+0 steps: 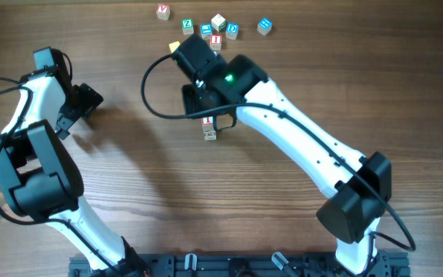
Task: Form a tower
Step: 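Carry the green N block with the right gripper over the stack, then lower the green N block onto the stack and open the right gripper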
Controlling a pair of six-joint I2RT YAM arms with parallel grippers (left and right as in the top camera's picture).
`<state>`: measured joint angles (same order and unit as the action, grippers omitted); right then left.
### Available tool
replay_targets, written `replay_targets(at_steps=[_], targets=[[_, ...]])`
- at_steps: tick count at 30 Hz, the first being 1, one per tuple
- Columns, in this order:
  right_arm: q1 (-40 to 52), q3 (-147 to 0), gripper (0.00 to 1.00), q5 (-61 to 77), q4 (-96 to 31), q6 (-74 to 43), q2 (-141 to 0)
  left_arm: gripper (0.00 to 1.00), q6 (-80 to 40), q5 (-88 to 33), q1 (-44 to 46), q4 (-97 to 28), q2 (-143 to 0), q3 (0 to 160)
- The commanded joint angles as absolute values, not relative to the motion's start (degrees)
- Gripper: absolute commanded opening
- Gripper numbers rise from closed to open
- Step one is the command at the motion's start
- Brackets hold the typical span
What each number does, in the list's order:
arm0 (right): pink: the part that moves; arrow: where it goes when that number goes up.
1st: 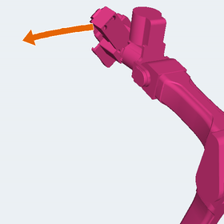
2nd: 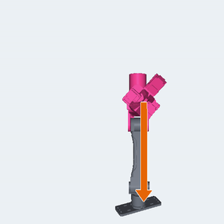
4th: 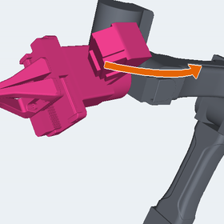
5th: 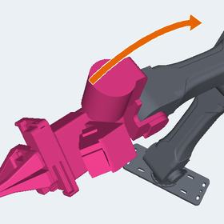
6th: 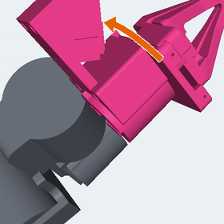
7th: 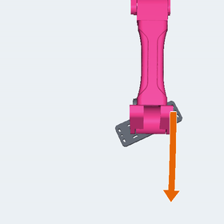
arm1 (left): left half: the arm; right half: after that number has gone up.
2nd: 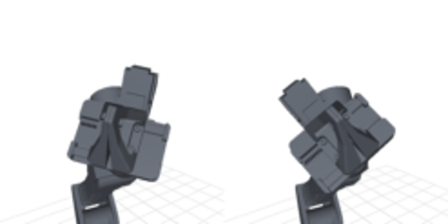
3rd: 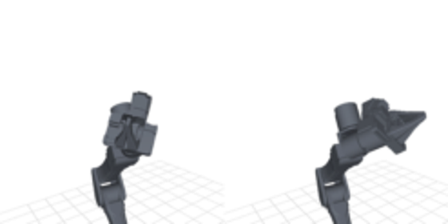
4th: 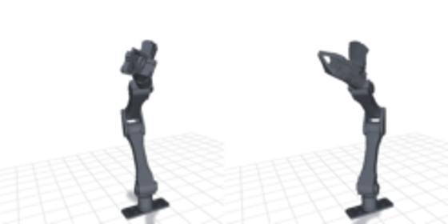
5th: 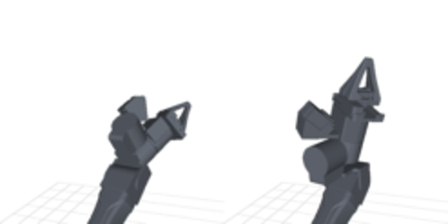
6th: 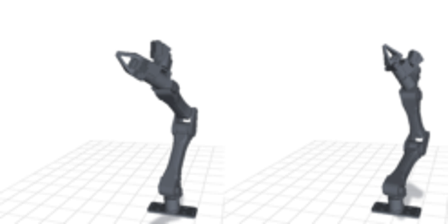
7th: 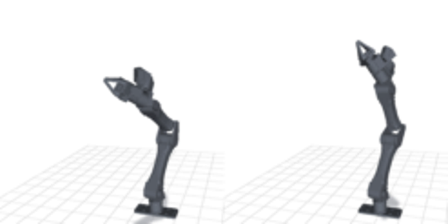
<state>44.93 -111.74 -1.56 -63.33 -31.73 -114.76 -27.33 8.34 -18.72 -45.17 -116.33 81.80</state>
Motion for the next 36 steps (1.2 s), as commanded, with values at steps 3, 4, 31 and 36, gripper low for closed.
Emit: replay_targets(at_steps=[3, 4, 31, 36], targets=[[45.7, -104.9, 0.26, -6.2, -60.3, -33.2, -114.9, 1.00, -27.4, 8.9, -18.9, -45.2, -116.4, 81.5], [45.7, -104.2, 0.26, -7.4, -59.3, -33.2, -114.9, 1.00, -27.4, 8.9, -18.9, -45.2, -116.4, 81.5], [45.7, -101.6, 0.29, -7.4, -56.3, -34.7, -114.9, 1.00, -27.4, 8.9, -18.9, -45.2, -116.4, 81.5], [45.7, -101.6, 0.37, -6.3, -56.3, -34.7, -114.9, 1.00, -27.4, 8.9, -18.9, -45.2, -116.4, 81.5]])
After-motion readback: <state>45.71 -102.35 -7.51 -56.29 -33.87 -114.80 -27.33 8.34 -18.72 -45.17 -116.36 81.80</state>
